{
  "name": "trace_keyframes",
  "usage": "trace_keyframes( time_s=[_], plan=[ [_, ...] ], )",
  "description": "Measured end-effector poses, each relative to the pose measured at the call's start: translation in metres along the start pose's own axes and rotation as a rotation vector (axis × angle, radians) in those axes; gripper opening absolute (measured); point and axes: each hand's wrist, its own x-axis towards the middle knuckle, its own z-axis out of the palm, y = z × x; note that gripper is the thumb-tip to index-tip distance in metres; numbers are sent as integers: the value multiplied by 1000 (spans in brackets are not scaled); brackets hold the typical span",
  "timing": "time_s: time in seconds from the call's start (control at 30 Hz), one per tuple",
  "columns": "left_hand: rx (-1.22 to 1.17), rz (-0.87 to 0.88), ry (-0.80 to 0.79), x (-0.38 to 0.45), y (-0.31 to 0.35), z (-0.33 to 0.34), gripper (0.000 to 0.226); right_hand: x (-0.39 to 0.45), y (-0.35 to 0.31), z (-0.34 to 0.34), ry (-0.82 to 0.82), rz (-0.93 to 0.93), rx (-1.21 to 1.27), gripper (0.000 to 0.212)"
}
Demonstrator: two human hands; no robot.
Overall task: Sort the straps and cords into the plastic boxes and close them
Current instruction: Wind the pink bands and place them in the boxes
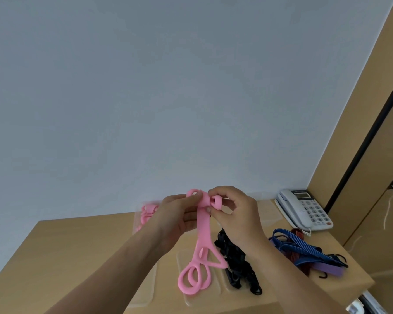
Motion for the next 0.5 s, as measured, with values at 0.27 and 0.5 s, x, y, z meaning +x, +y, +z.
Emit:
trace_keyframes(
  time_s=[0.27, 0.5],
  plan=[
    [-48, 45, 9, 4, -4, -2, 22, -5, 1, -5, -119, 153, 104, 40],
    [-7, 115, 21, 3, -7, 2, 37, 5, 2, 0, -85, 346, 121, 11]
  ],
)
